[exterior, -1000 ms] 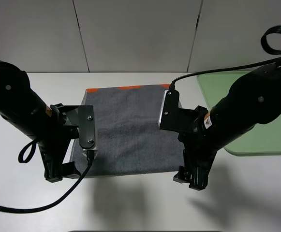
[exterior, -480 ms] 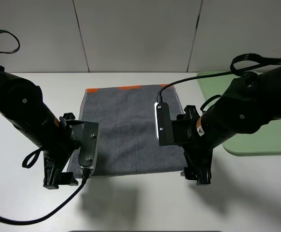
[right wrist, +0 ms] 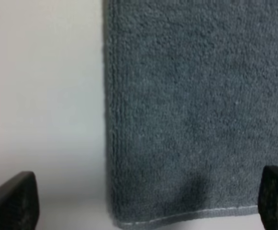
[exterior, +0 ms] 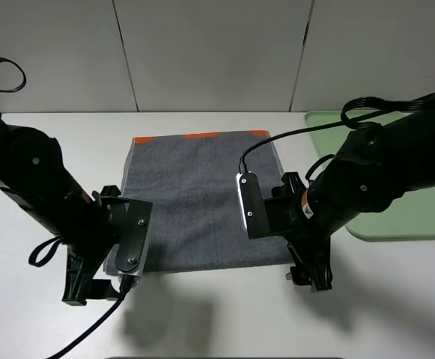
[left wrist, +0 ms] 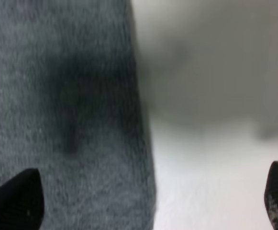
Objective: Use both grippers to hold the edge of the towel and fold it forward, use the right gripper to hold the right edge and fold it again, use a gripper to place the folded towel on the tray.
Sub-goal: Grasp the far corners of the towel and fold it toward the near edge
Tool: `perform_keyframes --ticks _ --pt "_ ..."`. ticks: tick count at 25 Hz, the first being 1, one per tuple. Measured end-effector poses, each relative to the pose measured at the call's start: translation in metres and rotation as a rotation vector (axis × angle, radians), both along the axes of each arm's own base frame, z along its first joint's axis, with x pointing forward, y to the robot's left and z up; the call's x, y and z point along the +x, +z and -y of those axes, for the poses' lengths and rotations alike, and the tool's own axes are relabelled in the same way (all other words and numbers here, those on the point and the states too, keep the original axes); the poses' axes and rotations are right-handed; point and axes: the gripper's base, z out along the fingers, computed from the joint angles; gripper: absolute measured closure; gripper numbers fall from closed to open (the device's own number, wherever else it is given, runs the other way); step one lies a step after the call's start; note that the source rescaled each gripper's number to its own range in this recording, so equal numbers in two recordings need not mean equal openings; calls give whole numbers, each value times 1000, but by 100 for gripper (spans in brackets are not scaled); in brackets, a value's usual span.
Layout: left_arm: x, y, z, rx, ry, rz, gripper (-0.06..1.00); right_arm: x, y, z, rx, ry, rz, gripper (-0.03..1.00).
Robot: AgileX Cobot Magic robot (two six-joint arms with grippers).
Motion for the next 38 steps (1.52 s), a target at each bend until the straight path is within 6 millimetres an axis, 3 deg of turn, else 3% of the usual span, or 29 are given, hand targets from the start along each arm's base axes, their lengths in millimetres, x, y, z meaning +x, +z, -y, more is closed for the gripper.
perform_keyframes --ticks 8,38 --pt "-1 0 2 -17 -34 1 3 1 -22 0 -56 36 -45 -3" --pt "4 2 4 -16 -122 84 5 3 -34 -4 -117 66 -89 -3"
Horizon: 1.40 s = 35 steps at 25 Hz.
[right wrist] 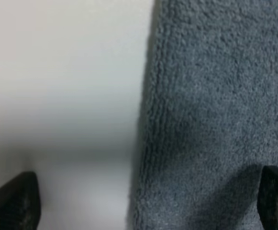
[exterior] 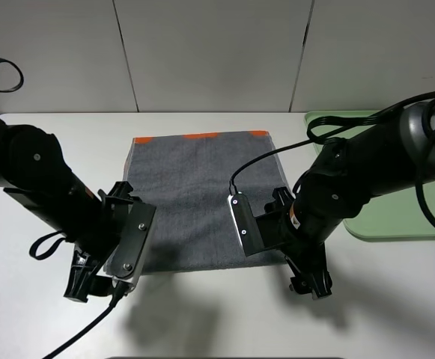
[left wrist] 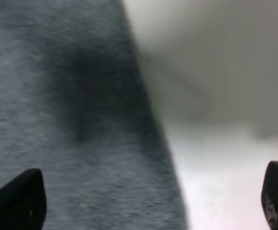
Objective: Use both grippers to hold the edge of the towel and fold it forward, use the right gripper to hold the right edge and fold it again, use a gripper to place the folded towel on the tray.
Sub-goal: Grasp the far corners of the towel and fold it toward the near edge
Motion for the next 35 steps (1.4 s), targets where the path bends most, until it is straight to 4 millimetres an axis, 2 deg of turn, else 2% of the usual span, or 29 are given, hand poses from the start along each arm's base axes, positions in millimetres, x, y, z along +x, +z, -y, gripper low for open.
perform_keyframes --ticks 6,12,23,35 --pt "2 0 1 -6 2 22 6 0 0 0 0 0 0 -3" --pt "6 -20 1 14 43 4 6 0 0 0 0 0 0 -3" --pt "7 -33 1 27 101 -42 6 0 0 0 2 -3 -2 -3" --pt "5 -36 1 24 157 -80 8 -1 0 -1 12 -16 -8 -3"
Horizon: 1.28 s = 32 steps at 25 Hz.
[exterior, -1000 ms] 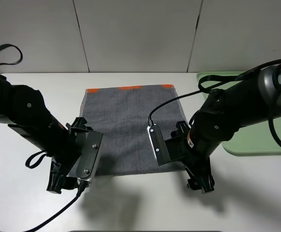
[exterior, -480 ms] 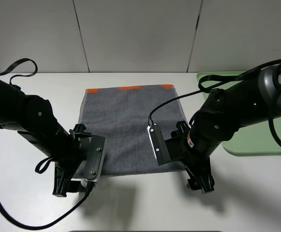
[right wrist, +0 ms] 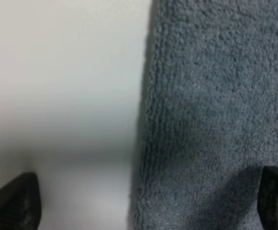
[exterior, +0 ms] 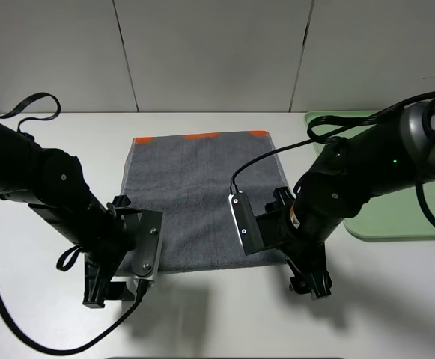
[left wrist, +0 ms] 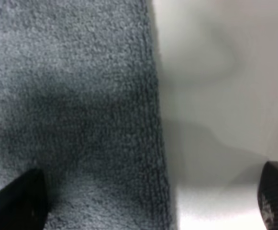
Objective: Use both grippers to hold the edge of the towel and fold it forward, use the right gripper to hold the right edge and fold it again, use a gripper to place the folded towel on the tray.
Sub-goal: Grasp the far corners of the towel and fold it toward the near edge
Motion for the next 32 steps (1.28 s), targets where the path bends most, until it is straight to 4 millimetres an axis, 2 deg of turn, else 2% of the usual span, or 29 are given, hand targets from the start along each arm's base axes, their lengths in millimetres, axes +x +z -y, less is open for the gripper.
perform_keyframes --ticks 6,8,11,18,24,27,32 --pt "0 -1 0 -2 17 -7 15 0 0 0 12 -19 -4 -3" --pt "0 -1 0 -2 17 -7 18 0 0 0 13 -21 -4 0" --pt "0 -1 0 -2 19 -5 25 0 -1 0 17 -37 -13 10" --pt "1 -1 0 -5 21 4 45 1 -3 -5 69 -53 12 46" --pt "2 0 0 -8 22 15 64 7 -3 -11 135 -42 69 67" --pt "2 0 0 -9 23 16 75 8 -4 -12 148 -38 80 74" --pt "2 0 1 -9 22 18 92 8 -5 -12 151 -37 83 77"
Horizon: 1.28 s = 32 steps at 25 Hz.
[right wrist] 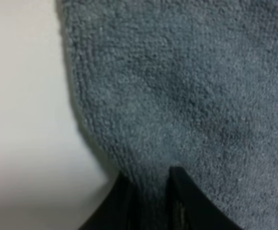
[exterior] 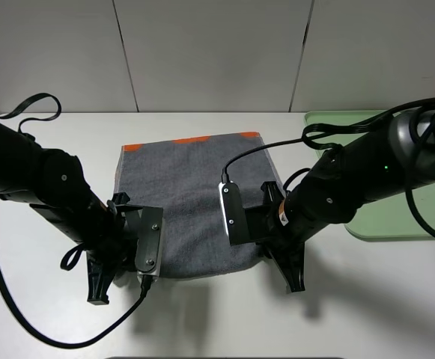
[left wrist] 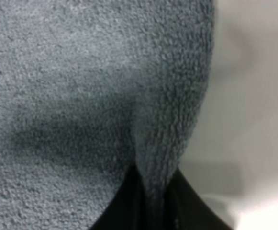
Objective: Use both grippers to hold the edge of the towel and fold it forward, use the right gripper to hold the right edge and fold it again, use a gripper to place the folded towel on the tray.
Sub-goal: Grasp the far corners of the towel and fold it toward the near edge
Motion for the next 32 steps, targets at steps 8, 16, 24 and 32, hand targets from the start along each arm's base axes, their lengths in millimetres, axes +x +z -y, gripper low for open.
perform_keyframes --ticks 8,16,24,32 --pt "0 0 0 0 0 0 93 0 0 0 1 1 0 97" --pt "0 0 0 -1 1 3 93 0 0 -1 7 2 6 97" --pt "0 0 0 -1 1 4 93 0 0 -1 9 2 8 97" --pt "-3 7 -1 -5 -6 -14 94 -2 4 2 -14 -5 -12 97"
